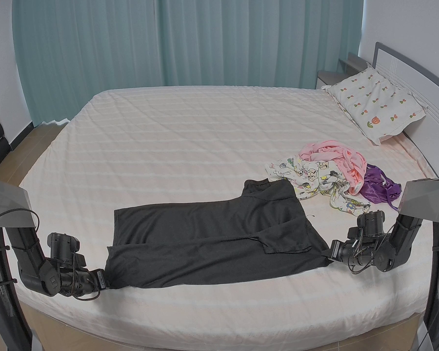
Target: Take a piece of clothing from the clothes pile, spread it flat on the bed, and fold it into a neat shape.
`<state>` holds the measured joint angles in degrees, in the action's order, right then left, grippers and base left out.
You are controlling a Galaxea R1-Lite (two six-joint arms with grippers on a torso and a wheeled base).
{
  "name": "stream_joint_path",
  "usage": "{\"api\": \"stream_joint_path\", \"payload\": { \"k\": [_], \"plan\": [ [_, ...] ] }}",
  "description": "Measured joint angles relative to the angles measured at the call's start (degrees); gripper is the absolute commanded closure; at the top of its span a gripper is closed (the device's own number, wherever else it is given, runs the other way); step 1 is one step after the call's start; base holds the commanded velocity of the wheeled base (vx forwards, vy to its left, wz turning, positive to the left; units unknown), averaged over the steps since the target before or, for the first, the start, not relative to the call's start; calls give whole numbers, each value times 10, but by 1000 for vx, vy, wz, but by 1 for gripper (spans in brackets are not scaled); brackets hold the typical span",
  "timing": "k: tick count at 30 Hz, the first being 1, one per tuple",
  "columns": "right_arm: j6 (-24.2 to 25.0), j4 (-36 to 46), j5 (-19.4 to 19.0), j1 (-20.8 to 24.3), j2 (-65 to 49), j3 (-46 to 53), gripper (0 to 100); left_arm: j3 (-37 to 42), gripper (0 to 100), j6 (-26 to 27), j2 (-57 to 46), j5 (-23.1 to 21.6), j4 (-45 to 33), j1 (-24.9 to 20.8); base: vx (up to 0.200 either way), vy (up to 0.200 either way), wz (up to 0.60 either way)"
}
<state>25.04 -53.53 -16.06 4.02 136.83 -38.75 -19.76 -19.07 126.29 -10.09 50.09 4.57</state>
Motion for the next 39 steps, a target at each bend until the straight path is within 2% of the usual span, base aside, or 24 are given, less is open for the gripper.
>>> {"api": "stream_joint_path", "payload": {
  "k": [9, 18, 19, 29, 33, 39],
  "plan": [
    [-9, 2, 0, -12, -13, 3, 100, 5, 100, 47, -1, 12, -1, 23, 0, 0, 0],
    [-18, 12, 0, -13, -12, 1, 100, 18, 100, 59, 1, 12, -1, 25, 0, 0, 0],
    [-19, 12, 0, -12, -11, 0, 0, 18, 0, 59, 1, 12, 0, 25, 0, 0, 0],
    [-11, 11, -4, -14, -22, -6, 0, 14, 0, 54, 1, 11, 3, 24, 0, 0, 0],
    [44, 11, -6, -18, -40, -18, 0, 10, 0, 33, -6, 9, 5, 24, 0, 0, 0],
    [108, 5, -7, -14, -54, -27, 0, -7, 0, -38, -29, 9, 5, 25, 100, 0, 0]
  ]
}}
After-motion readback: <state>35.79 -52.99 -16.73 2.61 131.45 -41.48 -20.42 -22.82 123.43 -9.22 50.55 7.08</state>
